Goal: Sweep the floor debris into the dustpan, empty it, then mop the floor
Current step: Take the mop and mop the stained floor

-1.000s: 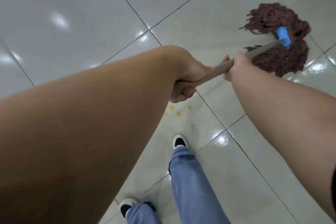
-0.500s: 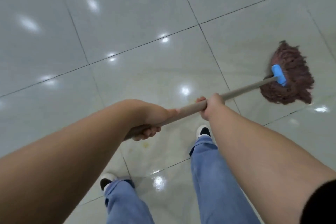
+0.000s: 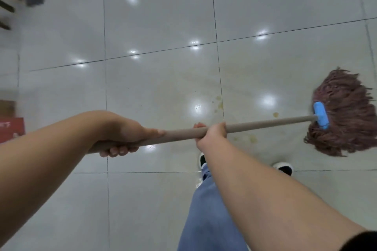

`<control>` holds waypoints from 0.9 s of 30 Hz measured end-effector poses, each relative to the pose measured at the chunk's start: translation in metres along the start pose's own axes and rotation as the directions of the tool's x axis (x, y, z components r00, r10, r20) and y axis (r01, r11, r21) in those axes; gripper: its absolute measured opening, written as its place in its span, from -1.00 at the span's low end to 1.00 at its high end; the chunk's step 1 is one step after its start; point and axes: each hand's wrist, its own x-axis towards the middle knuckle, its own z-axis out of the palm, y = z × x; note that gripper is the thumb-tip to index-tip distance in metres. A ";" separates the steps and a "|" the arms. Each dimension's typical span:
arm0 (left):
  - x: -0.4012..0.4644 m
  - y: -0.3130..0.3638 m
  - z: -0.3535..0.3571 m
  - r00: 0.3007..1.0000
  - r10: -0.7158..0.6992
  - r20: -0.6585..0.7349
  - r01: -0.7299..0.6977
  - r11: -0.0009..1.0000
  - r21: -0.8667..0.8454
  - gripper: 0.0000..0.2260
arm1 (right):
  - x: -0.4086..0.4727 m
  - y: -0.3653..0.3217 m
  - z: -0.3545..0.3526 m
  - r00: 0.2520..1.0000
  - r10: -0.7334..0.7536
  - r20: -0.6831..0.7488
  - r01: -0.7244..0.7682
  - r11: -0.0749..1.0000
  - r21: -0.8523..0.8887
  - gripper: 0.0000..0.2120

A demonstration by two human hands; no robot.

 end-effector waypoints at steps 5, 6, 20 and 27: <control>0.003 0.026 -0.018 0.998 0.008 -0.060 -0.004 0.998 0.057 -0.35 | 0.016 -0.023 0.011 1.000 -0.008 0.008 0.008 0.999 0.042 -0.59; 0.001 0.036 -0.022 0.997 0.010 -0.076 -0.005 0.998 0.065 -0.34 | 0.019 -0.033 0.013 1.000 -0.012 0.009 0.012 0.998 0.056 -0.59; -0.027 0.320 0.013 0.969 0.245 -0.036 -0.240 0.964 0.113 -0.35 | 0.057 -0.302 -0.096 0.981 -0.191 -0.034 0.194 0.963 0.187 -0.71; -0.055 0.393 0.057 0.938 0.347 0.020 -0.347 0.936 0.053 -0.44 | 0.074 -0.366 -0.151 0.932 -0.321 -0.167 0.349 0.920 0.178 -0.75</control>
